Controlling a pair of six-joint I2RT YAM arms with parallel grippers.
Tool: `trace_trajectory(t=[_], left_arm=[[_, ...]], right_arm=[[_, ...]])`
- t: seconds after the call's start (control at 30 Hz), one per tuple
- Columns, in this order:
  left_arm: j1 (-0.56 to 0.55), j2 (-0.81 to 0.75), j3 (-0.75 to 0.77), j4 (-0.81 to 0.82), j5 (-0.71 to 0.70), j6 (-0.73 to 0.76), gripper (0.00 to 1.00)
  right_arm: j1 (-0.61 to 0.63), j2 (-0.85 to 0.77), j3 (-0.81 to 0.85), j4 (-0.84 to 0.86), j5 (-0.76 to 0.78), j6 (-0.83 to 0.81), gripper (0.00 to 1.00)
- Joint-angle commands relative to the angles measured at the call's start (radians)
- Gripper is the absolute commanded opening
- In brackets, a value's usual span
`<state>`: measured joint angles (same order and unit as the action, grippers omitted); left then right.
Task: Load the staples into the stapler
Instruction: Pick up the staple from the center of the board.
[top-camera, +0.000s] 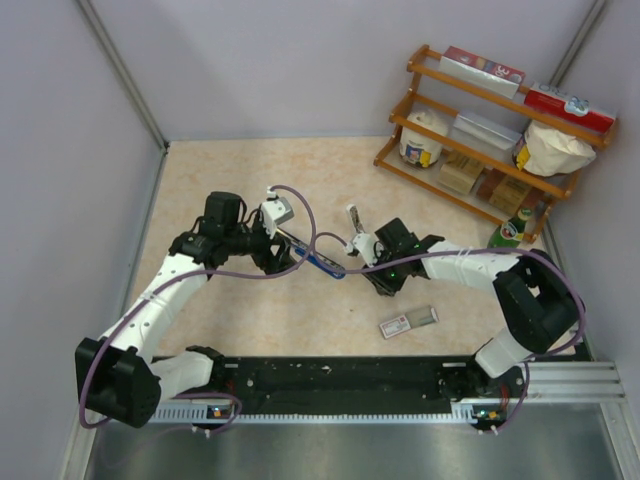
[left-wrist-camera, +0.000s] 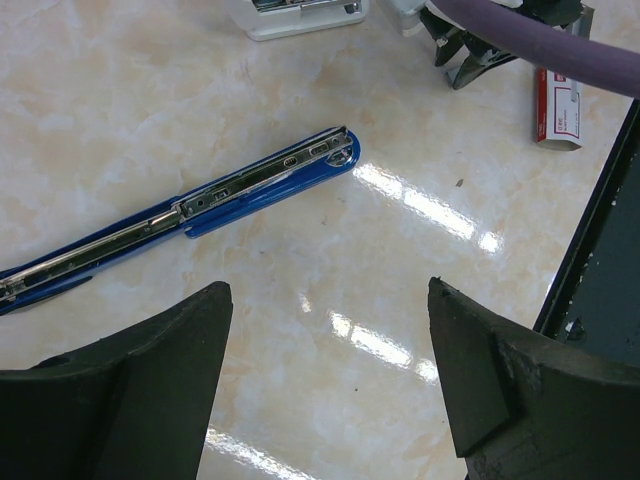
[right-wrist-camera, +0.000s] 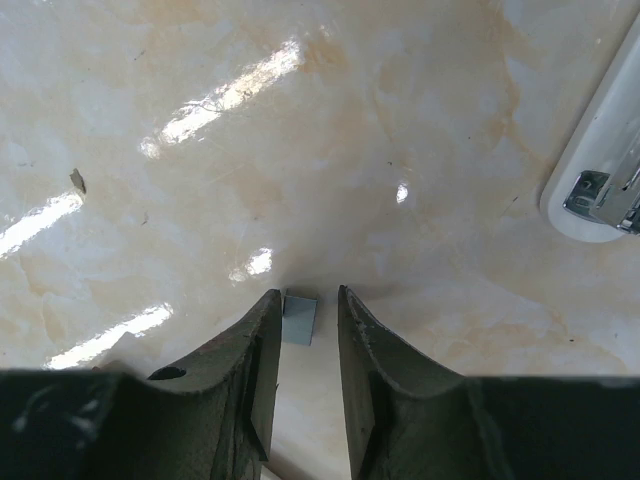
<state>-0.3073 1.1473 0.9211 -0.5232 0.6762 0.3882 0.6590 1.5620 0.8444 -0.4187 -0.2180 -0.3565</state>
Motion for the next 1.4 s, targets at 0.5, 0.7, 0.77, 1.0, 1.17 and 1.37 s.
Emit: trace_trajectory(t=[0.5,0.7,0.77,1.0,1.17,1.37], left_arm=[[0.007,-0.023,-0.018,0.04,0.025,0.008,0.84],[0.008,-0.023,-0.018,0.038,0.025,0.006,0.84],[0.01,-0.021,-0.013,0.034,0.025,0.008,0.84],[0.034,-0.038,0.036,-0.06,-0.038,0.035,0.86],[0.091,-0.086,0.051,-0.133,-0.095,0.058,0.89],[0.217,-0.136,0.051,-0.201,-0.159,0.067,0.92]], right_arm=[[0.017,0.003,0.045,0.026,0.009,0.011,0.14],[0.017,-0.052,0.045,0.021,0.005,0.017,0.12],[0.016,-0.062,0.045,0.021,0.005,0.019,0.12],[0.001,-0.115,0.07,0.02,0.017,0.022,0.12],[-0.015,-0.135,0.104,0.021,0.049,0.021,0.11],[-0.048,-0.093,0.197,0.024,0.077,0.034,0.11]])
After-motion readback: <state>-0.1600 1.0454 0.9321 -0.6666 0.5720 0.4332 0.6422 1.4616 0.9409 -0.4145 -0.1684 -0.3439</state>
